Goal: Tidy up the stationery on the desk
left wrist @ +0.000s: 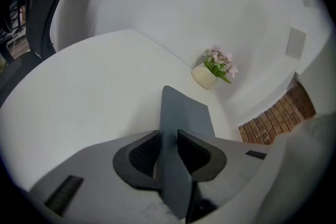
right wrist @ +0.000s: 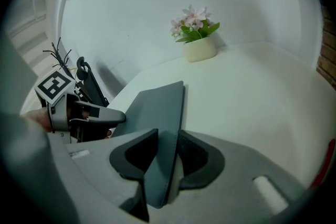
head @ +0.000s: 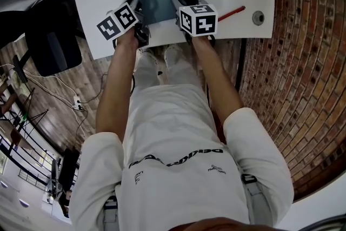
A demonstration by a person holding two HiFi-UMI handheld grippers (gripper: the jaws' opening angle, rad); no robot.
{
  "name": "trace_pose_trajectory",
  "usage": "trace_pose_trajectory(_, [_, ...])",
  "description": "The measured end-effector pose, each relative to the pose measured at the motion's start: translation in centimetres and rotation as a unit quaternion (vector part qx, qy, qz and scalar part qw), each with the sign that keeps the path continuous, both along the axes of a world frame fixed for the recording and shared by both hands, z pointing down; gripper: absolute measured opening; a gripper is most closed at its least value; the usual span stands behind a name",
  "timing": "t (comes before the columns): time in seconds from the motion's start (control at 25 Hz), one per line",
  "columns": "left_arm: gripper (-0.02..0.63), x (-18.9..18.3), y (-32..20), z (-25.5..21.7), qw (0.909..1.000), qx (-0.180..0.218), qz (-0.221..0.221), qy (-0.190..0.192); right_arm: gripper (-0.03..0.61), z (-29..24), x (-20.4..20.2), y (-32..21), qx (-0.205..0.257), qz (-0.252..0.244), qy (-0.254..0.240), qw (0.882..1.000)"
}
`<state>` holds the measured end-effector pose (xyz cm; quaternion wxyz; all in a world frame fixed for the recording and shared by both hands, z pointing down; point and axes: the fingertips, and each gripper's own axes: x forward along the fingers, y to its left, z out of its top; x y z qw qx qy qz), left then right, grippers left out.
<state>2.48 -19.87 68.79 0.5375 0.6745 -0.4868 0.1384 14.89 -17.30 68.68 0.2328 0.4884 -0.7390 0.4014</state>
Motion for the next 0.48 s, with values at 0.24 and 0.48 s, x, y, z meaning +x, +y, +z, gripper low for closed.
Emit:
trace_pose_trajectory(0.24, [0.103, 0.65, -0.39, -0.06, 0.9999, 0.008, 0.015, -0.001, 0.118, -0.04, 0.49, 0.36, -0.004, 0.005, -0.001, 1.0])
trace_pose_trajectory(0.48, [0.103, 0.87, -0.3, -0.04, 0.9991, 0.016, 0.036, -0.011, 0.118, 0.02, 0.53, 0.42, -0.003, 0.003, 0.003, 1.0])
